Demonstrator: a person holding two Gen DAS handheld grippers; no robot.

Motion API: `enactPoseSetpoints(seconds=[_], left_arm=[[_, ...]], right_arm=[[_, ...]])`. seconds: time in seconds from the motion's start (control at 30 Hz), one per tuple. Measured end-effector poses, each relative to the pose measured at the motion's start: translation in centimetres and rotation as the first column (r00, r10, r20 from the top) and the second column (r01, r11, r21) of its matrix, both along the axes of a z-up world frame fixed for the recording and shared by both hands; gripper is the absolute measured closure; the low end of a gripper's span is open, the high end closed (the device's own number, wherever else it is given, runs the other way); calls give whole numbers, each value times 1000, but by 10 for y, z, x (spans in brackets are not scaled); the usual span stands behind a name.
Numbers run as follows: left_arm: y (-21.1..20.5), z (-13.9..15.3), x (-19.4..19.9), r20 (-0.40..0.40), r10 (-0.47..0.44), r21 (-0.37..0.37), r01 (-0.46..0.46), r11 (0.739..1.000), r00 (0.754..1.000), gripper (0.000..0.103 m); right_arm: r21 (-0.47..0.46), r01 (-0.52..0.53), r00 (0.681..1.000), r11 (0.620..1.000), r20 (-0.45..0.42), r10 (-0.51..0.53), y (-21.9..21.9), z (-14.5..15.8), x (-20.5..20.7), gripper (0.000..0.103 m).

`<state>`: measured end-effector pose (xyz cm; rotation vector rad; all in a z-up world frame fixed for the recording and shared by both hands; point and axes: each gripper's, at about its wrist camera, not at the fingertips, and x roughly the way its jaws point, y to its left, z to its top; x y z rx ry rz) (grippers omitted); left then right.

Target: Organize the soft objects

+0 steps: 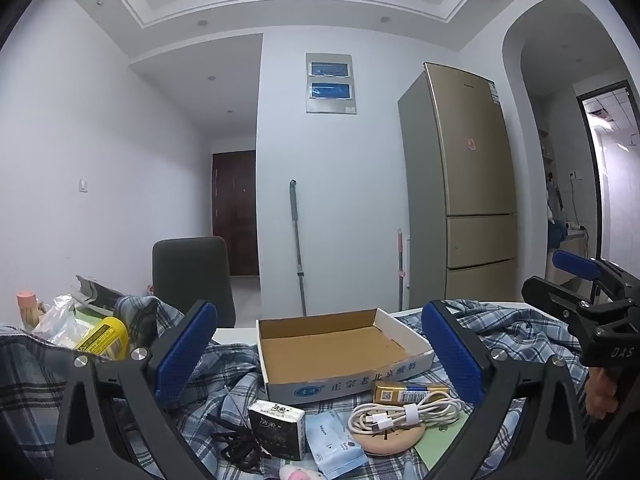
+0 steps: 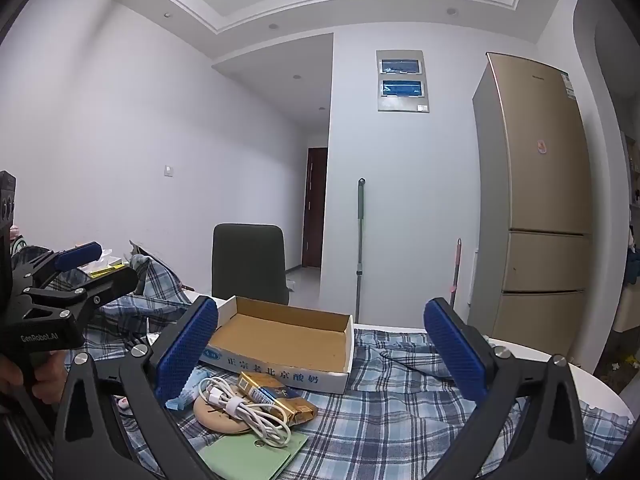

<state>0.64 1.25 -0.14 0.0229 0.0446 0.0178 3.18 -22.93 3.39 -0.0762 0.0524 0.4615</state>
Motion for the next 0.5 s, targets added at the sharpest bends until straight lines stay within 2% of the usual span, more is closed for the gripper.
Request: enactPoseSetpoints(seconds=[0.5], left_arm=[[2,2,0,0,8,0,-8,1000,1000,0]], right_arm=[[-4,4,1000,1000,-1,-4,1,1,0,0]])
